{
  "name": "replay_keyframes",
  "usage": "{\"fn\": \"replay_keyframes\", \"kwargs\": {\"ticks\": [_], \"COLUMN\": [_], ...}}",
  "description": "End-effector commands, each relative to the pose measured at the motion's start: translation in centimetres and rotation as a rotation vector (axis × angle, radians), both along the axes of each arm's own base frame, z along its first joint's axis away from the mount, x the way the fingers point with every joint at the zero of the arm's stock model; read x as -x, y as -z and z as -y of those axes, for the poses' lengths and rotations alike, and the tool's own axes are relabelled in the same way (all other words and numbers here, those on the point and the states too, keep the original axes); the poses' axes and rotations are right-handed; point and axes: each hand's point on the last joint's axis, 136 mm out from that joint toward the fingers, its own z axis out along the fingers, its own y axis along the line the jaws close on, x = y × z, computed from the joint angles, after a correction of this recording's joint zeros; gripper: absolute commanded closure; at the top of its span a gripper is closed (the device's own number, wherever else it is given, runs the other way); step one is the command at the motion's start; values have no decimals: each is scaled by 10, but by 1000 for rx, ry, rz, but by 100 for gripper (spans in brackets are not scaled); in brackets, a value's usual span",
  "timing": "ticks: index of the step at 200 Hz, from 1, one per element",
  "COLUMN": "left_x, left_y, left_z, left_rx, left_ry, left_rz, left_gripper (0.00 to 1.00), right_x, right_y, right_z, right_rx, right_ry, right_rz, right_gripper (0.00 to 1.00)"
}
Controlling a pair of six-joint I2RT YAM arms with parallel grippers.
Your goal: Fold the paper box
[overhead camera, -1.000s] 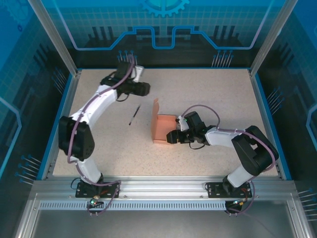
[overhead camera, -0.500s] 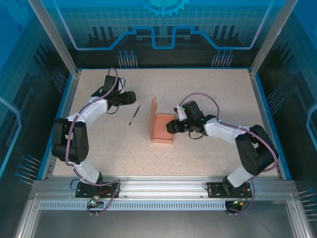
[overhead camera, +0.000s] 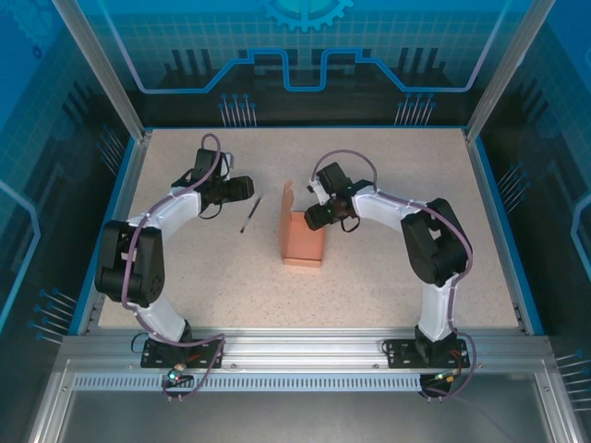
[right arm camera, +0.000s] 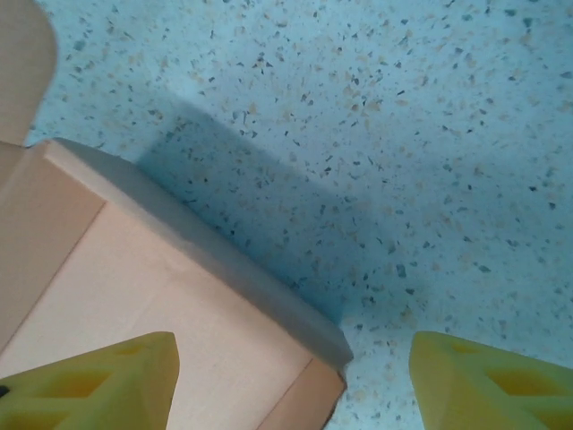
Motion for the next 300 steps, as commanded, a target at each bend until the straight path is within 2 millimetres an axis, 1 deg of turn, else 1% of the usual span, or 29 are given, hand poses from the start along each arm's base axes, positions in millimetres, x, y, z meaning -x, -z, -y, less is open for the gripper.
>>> {"fn": "replay_keyframes", "kwargs": {"ticks": [1, 21, 37, 78, 106, 123, 136, 150, 164, 174, 180, 189, 211, 236, 258, 273, 300], "left_x": [2, 2, 1, 0, -1, -1, -1, -2, -2, -3, -2, -3, -2, -1, 0, 1, 2], "left_y": [-14, -15, -14, -14, -14, -13, -12, -12, -12, -12, -13, -13, -13, -9, -5, -1, 12], "left_z": [2, 3, 4, 6, 8, 9, 10, 11, 13, 13, 13, 14, 16, 15, 15, 16, 15], "left_rx": [16, 18, 20, 28, 37, 42, 45, 49, 55, 57, 59, 63, 71, 79, 94, 111, 113], "left_ry": [10, 14, 17, 27, 35, 39, 42, 46, 50, 52, 53, 53, 58, 47, 33, 22, 3], "left_rz": [40, 41, 40, 39, 36, 34, 32, 31, 31, 33, 34, 35, 37, 35, 30, 23, 2], "left_gripper": [29, 29, 29, 29, 29, 29, 29, 29, 29, 29, 29, 29, 29, 29, 29, 29, 29], "right_x": [-4, -8, -8, -3, 7, 19, 29, 40, 52, 56, 57, 54, 40, 26, 17, 18, 30], "right_y": [3, 2, 4, 3, -3, -3, -1, 1, 0, -3, -5, -8, -14, -12, -12, -13, -11], "right_z": [11, 17, 28, 69, 95, 110, 118, 115, 104, 97, 97, 100, 105, 108, 101, 92, 78], "right_rx": [59, 45, 44, 25, -19, -49, -78, -128, -200, -237, -247, -246, -236, -210, -241, -288, -354], "right_ry": [-2, 17, 46, 151, 226, 274, 303, 304, 284, 269, 270, 278, 287, 285, 269, 246, 216], "right_rz": [-29, -48, -69, -112, -125, -139, -155, -175, -195, -191, -181, -155, -107, -96, -90, -100, -133], "right_gripper": [31, 31, 31, 31, 31, 31, 31, 32, 32, 32, 32, 32, 32, 32, 32, 33, 34]}}
